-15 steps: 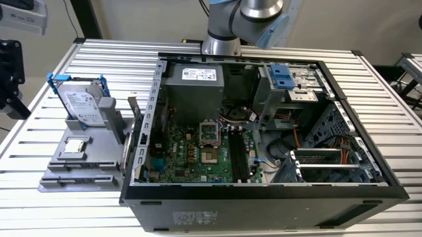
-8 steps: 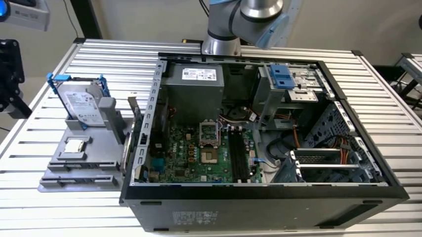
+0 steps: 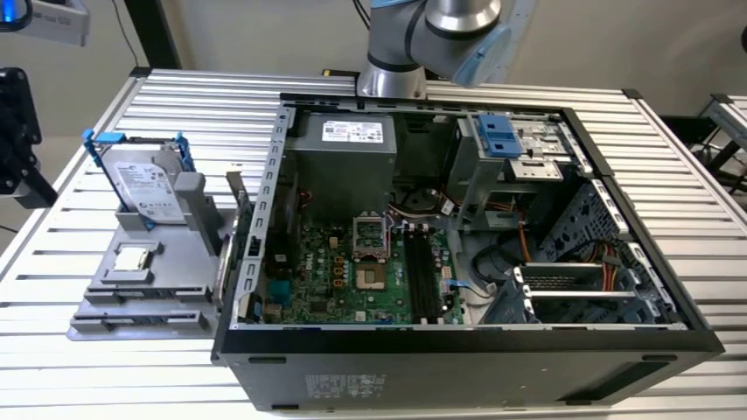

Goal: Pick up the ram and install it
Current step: 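Pick up the ram and move it above insertion slot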

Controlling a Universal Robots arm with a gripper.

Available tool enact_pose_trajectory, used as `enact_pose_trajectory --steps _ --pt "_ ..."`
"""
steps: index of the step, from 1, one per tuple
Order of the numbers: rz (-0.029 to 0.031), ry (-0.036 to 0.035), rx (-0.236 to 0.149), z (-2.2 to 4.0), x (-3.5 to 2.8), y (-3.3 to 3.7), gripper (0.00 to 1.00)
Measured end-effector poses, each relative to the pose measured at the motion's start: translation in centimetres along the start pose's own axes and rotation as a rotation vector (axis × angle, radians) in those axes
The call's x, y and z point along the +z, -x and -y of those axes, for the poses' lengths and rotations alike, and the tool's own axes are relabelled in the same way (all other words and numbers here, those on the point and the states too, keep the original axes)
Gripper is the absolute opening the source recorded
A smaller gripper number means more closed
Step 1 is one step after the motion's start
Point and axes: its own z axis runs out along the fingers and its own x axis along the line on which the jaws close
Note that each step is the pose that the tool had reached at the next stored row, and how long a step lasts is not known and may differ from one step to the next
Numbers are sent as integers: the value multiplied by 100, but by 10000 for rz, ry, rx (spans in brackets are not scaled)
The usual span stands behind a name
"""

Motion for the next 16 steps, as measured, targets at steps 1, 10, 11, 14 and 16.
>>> enact_pose_trajectory --steps 1,10,11,14,16 --pt "0 2 -55 0 0 1 0" --pt "0 5 -97 0 0 1 0" --pt "-1 4 -101 0 0 1 0" --pt "0 5 -115 0 0 1 100" --pt "-1 6 -123 0 0 1 100"
